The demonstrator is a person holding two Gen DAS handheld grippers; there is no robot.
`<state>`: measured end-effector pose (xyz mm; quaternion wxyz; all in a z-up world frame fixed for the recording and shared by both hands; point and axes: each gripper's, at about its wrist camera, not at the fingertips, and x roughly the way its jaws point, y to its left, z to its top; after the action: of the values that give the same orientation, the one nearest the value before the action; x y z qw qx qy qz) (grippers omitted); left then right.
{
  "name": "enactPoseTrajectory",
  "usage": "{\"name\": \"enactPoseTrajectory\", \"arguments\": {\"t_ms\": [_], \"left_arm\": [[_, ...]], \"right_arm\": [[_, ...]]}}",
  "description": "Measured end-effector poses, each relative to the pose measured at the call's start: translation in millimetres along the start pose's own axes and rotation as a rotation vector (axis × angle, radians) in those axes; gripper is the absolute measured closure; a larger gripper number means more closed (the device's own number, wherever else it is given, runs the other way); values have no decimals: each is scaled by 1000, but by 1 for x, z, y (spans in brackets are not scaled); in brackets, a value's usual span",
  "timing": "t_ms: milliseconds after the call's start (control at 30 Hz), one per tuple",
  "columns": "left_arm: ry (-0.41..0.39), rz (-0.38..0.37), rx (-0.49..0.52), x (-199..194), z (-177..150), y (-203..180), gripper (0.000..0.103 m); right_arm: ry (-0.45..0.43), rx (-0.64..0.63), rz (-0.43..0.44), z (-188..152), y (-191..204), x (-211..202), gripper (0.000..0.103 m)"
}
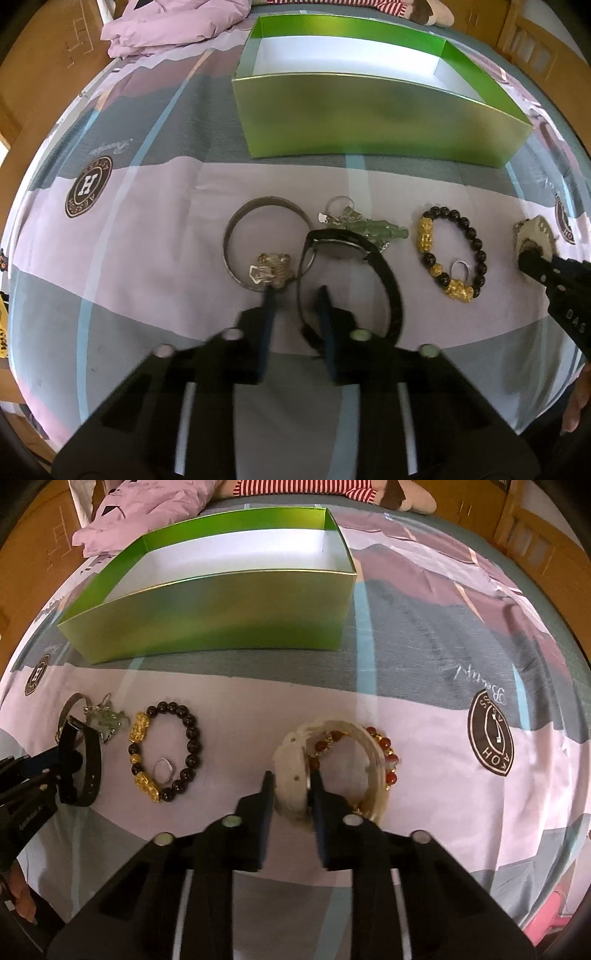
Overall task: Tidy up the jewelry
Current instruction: 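Lift the white watch with right tool while left tool lifts the black watch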
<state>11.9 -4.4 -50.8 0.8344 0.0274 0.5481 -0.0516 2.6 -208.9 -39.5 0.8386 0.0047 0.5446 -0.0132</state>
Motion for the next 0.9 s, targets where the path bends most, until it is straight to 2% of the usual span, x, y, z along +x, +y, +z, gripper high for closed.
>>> {"name": "enactPoseTrajectory", "arguments": {"t_ms": [100,300,367,567,900], "left_arm": [[-12,-1,-13,-4,0,2,95],[-90,14,-37,-25,4,10,95],[-109,29,-33,-29,5,10,95],[-108,27,-29,-30,5,11,95],[-107,27,-28,-28,5,10,95]], "right_arm": [[-27,12,12,3,-2,-3,85],[-151,21,12,2,-2,-23,85],[-168,15,18,3,-1,-26,85],[-133,-2,38,5,6,-17,85],[-125,-7,43,2,11,-17,85]]}}
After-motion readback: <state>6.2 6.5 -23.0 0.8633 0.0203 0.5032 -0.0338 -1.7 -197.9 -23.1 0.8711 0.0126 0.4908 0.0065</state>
